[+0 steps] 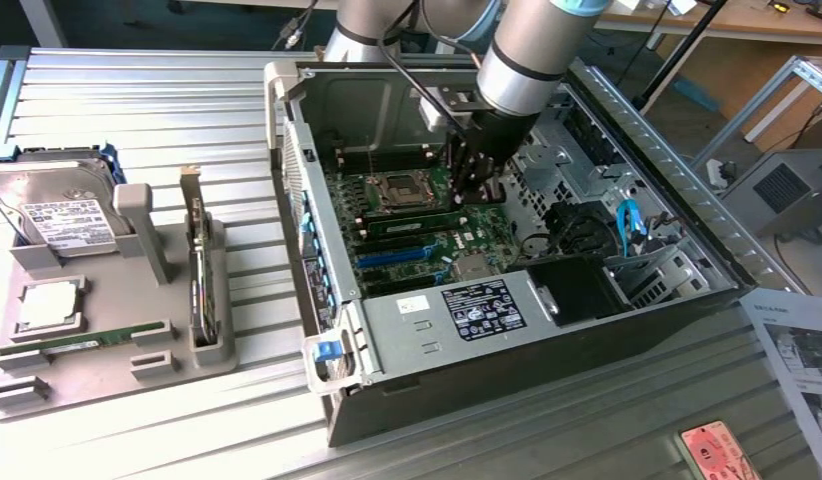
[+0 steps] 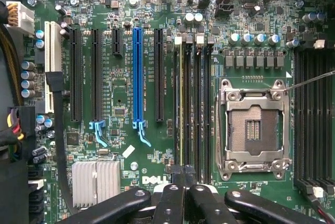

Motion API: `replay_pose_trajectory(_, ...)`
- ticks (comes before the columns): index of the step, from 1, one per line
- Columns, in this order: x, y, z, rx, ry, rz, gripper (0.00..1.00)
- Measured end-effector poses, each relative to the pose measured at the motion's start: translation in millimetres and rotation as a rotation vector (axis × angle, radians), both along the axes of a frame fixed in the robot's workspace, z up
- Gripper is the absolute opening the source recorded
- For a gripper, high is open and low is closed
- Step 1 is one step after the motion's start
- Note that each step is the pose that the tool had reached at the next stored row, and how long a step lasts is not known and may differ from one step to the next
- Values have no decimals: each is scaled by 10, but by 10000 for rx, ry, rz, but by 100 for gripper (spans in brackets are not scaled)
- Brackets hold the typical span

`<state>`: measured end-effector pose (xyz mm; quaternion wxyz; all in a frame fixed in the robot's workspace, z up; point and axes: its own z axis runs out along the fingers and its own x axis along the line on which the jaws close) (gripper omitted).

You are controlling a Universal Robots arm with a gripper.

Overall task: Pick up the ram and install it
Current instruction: 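Press down the ram until it locks into place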

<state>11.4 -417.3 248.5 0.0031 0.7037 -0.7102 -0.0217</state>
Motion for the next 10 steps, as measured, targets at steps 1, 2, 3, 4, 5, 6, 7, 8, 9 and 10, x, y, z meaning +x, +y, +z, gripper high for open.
replay_pose_trajectory(1, 10, 0, -1, -1, 0, 0, 11)
replay_pose_trajectory(2, 22, 0, -2, -2, 0, 1, 11)
replay_pose_trajectory(3, 30, 0, -4, -2, 0, 1, 11)
replay_pose_trajectory(4, 31, 0, -4, -2, 0, 1, 11)
replay_pose_trajectory(5, 31, 0, -4, -2, 0, 1, 11)
replay_pose_trajectory(6, 31, 0, -4, -1, 0, 0, 11)
replay_pose_trajectory(7, 31, 0, -4, -1, 0, 0, 11)
replay_pose_trajectory(8, 31, 0, -4, -1, 0, 1, 11)
replay_pose_trajectory(9, 31, 0, -4, -1, 0, 0, 11)
replay_pose_trajectory(10, 31, 0, -4, 0, 0, 0, 11)
